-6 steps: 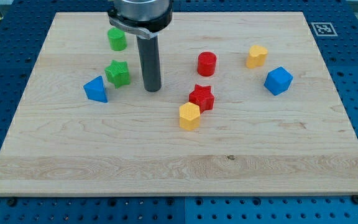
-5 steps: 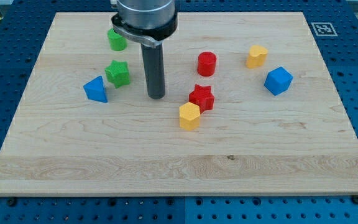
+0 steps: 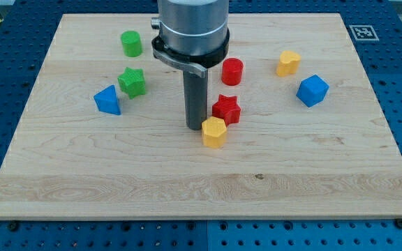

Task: Push the yellow hexagon vertically below the red star

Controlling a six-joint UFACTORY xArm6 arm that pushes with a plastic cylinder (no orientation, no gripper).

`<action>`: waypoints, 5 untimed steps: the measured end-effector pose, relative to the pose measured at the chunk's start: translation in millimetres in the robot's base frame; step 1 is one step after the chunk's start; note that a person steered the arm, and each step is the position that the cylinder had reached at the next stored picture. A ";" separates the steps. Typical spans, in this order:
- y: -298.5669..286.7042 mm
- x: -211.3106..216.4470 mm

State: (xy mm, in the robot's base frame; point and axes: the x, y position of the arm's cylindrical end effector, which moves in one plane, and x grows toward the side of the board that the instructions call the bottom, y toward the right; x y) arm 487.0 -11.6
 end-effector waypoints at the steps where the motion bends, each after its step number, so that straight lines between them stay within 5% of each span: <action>1: 3.1 20.4; 5: 7.4 74.6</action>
